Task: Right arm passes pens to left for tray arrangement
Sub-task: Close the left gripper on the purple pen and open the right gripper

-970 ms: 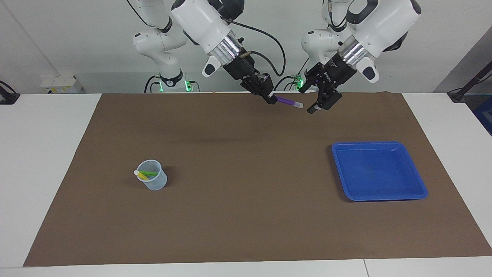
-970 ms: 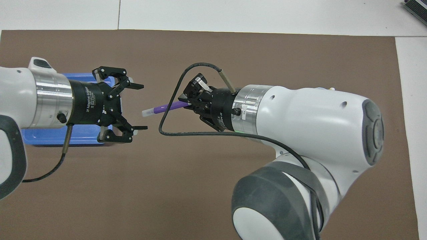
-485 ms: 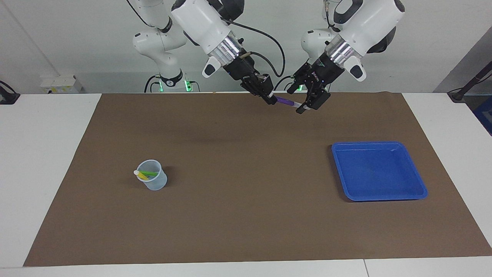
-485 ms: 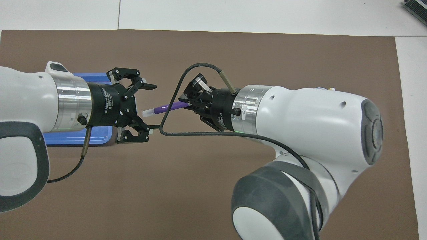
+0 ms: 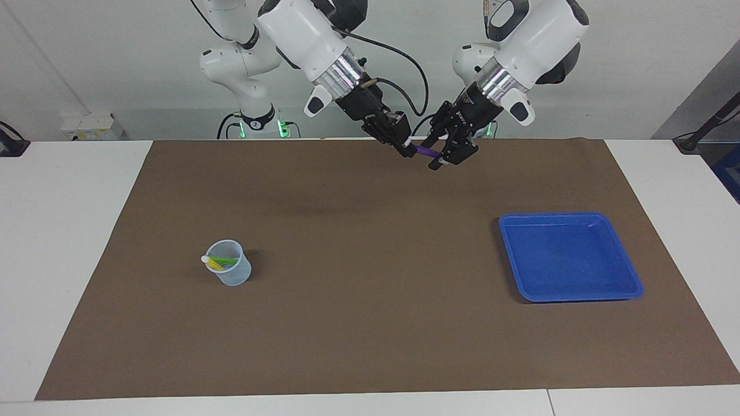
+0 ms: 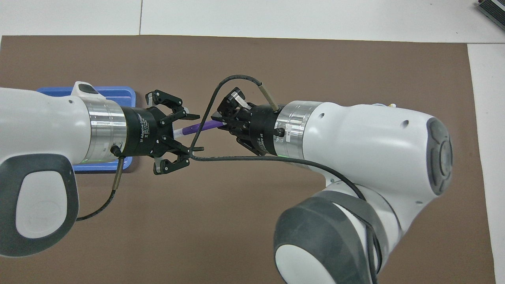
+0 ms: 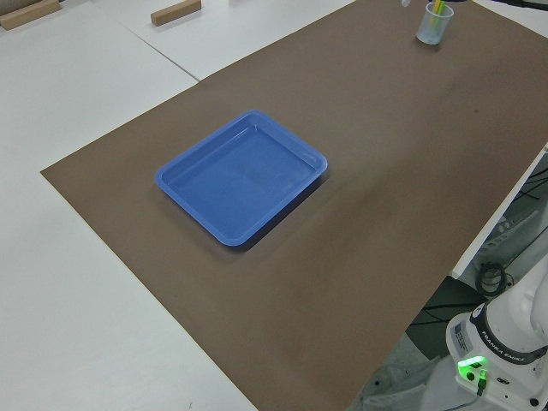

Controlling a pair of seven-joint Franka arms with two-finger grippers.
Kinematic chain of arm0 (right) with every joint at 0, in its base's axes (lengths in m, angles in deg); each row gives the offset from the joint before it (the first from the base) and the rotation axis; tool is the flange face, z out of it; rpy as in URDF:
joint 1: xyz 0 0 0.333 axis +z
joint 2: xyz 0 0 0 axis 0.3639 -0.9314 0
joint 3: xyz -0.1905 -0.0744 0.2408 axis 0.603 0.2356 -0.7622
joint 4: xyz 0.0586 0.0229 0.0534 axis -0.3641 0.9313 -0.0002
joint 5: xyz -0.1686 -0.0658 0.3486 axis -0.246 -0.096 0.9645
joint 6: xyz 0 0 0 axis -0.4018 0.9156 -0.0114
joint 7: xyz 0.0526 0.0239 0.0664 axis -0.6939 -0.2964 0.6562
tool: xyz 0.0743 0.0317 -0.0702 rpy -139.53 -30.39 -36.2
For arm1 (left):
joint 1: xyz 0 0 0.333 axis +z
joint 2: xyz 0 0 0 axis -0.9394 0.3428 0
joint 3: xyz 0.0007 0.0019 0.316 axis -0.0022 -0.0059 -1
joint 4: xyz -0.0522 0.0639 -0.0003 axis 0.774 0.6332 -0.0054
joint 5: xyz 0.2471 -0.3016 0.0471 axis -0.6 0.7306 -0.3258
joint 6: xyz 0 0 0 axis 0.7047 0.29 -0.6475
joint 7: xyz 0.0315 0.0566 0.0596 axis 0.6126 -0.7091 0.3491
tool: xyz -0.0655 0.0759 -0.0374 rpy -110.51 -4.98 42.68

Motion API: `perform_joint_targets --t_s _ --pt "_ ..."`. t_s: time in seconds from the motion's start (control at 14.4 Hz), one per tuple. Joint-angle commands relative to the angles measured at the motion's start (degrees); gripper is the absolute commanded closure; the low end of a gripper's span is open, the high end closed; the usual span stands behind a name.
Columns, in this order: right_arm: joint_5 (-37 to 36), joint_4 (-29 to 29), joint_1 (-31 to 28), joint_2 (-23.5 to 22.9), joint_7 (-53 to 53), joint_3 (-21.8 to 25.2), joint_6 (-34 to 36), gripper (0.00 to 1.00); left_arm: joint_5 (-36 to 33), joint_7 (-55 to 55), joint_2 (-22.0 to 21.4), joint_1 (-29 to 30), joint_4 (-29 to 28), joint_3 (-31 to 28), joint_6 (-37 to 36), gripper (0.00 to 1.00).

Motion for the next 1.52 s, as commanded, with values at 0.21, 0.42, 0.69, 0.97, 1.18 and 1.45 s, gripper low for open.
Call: perform_joint_targets --t_s 0.21,0.42,0.69,0.97,1.18,1.45 --pt "1.29 0.88 0.06 0.36 1.45 0.07 -1.24 1.00 0.65 -1.47 -1.21 0.27 -0.21 -1.48 -2.14 0.53" --pt "1.29 0.88 0.06 0.36 1.45 0.07 -1.24 1.00 0.65 -1.56 -0.77 0.27 0.66 -1.39 -1.88 0.77" --pt "1.29 0.88 -0.12 0.27 1.45 0.07 -1.24 1.00 0.83 -1.91 -0.77 -0.08 0.75 -1.39 -1.44 1.00" --pt "1.29 0.88 -0.21 0.27 1.45 0.07 -1.24 1.00 1.45 -6.83 -0.85 0.01 0.40 -1.39 -1.61 1.00" --pt "1.29 0.88 -0.29 0.27 1.45 0.07 -1.15 1.00 1.36 -6.92 -0.85 0.09 0.32 -1.39 -1.96 1.00" --pt "1.38 0.80 -0.64 0.27 1.18 0.07 -0.27 0.65 1.27 -7.36 -0.94 0.18 0.23 -1.48 -2.31 1.00"
